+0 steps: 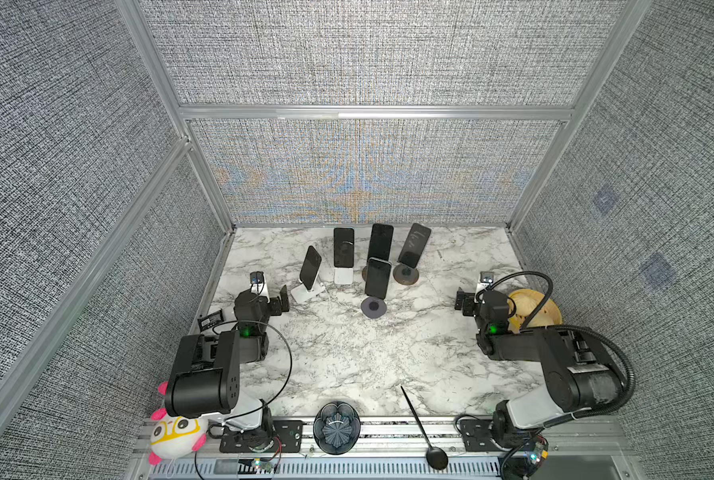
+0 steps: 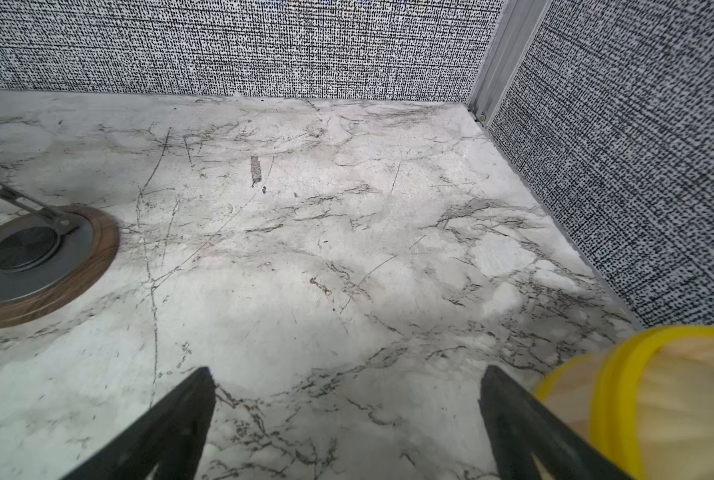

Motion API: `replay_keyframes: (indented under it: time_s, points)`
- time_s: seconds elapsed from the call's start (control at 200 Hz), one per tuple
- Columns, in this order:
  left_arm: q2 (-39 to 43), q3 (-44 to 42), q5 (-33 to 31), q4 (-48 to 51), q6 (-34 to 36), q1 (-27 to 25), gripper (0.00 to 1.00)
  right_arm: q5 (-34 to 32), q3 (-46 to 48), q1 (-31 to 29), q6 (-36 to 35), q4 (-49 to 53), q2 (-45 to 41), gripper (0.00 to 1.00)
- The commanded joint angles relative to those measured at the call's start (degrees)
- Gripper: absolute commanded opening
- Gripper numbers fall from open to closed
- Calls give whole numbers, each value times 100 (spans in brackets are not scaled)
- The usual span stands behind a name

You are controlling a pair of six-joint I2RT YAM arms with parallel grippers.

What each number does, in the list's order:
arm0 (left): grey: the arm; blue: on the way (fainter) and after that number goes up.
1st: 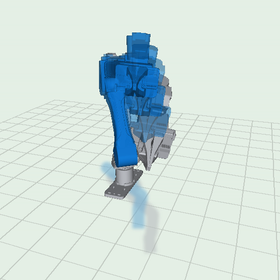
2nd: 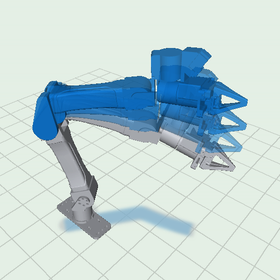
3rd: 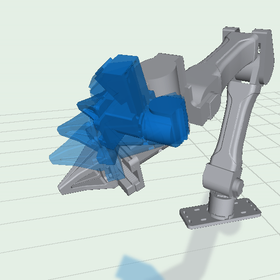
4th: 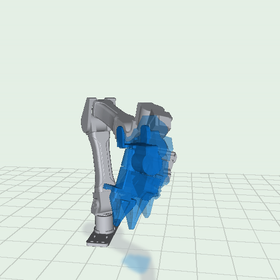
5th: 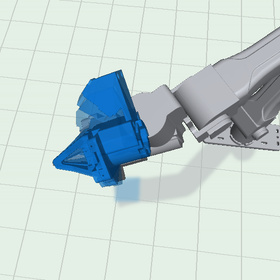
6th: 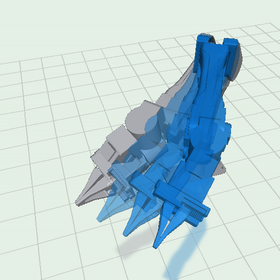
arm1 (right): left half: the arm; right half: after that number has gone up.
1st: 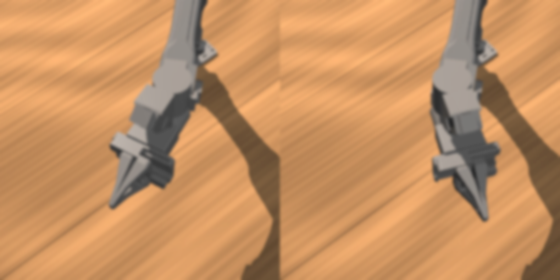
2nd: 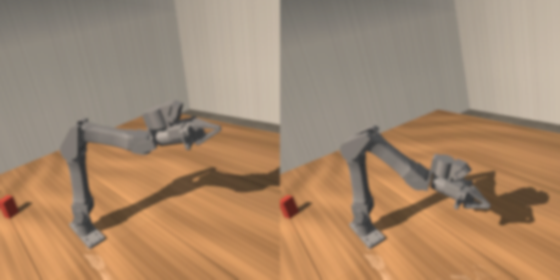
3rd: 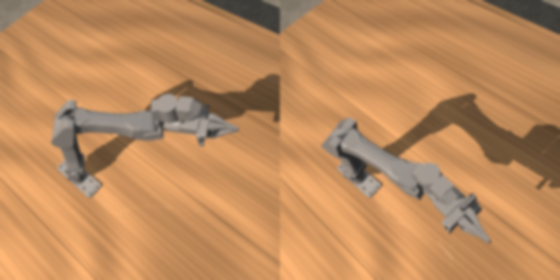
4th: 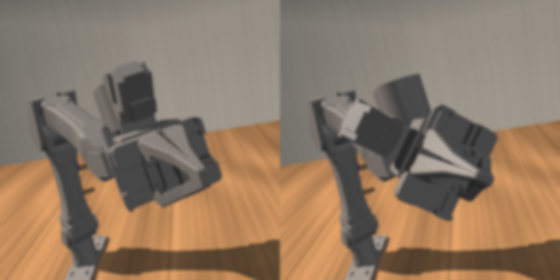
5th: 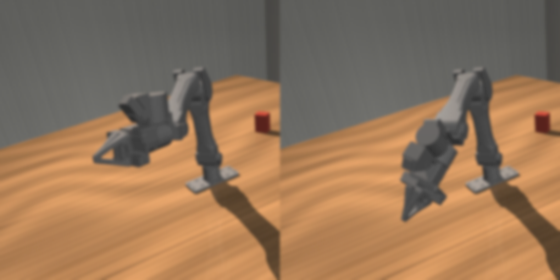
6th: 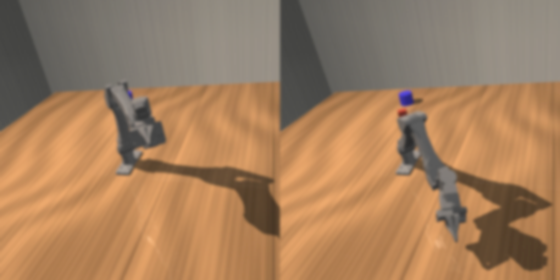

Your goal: Remove the phone from the phone stand

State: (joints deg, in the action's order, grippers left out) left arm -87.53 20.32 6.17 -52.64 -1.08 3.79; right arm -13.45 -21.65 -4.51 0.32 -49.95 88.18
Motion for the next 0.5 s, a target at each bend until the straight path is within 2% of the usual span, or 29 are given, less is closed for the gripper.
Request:
replay_keyframes:
  time_s: [0.0,0.495]
  points:
    - [9,-19,25,-116,5,1,98,-64,21,-10,14,-128,-3,99]
    - [7,16,27,-73,3,1,98,-60,-11,-6,30,-88,-1,99]
